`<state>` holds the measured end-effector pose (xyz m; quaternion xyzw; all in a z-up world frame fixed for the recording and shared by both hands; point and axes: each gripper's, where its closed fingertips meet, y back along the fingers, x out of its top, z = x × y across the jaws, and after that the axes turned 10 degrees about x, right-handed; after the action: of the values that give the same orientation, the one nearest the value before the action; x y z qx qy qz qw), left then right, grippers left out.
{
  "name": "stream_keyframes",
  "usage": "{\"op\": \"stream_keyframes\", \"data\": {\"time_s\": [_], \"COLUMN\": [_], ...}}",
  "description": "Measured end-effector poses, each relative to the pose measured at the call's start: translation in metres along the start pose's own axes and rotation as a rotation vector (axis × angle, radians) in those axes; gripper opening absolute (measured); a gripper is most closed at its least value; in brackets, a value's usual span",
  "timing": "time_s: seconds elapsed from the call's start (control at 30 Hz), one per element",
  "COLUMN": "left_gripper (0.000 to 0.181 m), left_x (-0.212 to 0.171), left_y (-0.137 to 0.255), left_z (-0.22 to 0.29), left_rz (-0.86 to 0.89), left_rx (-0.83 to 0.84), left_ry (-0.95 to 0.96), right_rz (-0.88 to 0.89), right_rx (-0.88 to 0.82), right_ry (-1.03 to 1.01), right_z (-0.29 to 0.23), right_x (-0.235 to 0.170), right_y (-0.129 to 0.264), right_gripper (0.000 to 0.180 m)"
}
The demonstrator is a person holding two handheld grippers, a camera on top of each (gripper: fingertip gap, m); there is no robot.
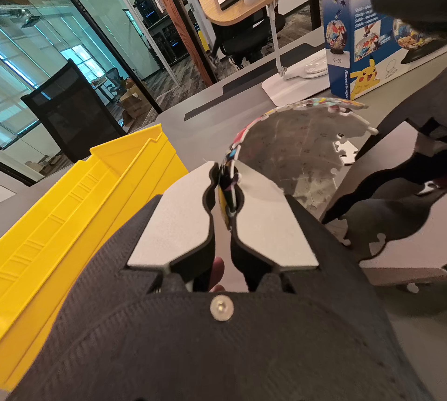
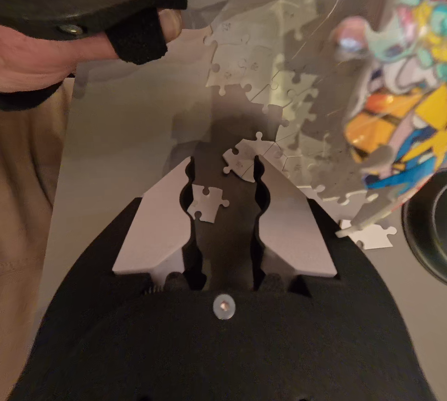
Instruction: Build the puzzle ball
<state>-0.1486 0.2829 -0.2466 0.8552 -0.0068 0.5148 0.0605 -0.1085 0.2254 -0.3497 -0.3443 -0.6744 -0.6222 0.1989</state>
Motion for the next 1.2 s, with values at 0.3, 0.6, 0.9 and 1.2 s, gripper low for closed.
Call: {"op": "stream_keyframes", "data": {"time_s": [0.3, 0.6, 0.9, 1.2], "left_gripper": [0.009, 0.012, 0.023, 0.026], "left_x": [-0.0025, -0.0024, 0.001, -0.0001], "left_y": [0.0009, 0.0006, 0.002, 0.0031], "left_z": [-0.0015, -0.0001, 0.0006, -0.0008], "left_rz": [-0.01, -0.016, -0.021, -0.037], "left_rx": [-0.001, -0.021, -0.066, -0.086], "left_ry": [0.004, 0.016, 0.046, 0.083], "right_rz": [0.001, -0.011, -0.016, -0.024], "right_rx": [-0.023, -0.027, -0.032, -0.027], "right_ry": [0.0, -0.02, -0.016, -0.012], "right_z": [0.0021, 0.0018, 0.0021, 0.0017], "right_x": [0.0011, 0.0017, 0.0017, 0.0018], "right_y": [0.0, -0.0004, -0.0008, -0.0009], "right_gripper": [0.045, 0.046, 0.047, 0.047]}}
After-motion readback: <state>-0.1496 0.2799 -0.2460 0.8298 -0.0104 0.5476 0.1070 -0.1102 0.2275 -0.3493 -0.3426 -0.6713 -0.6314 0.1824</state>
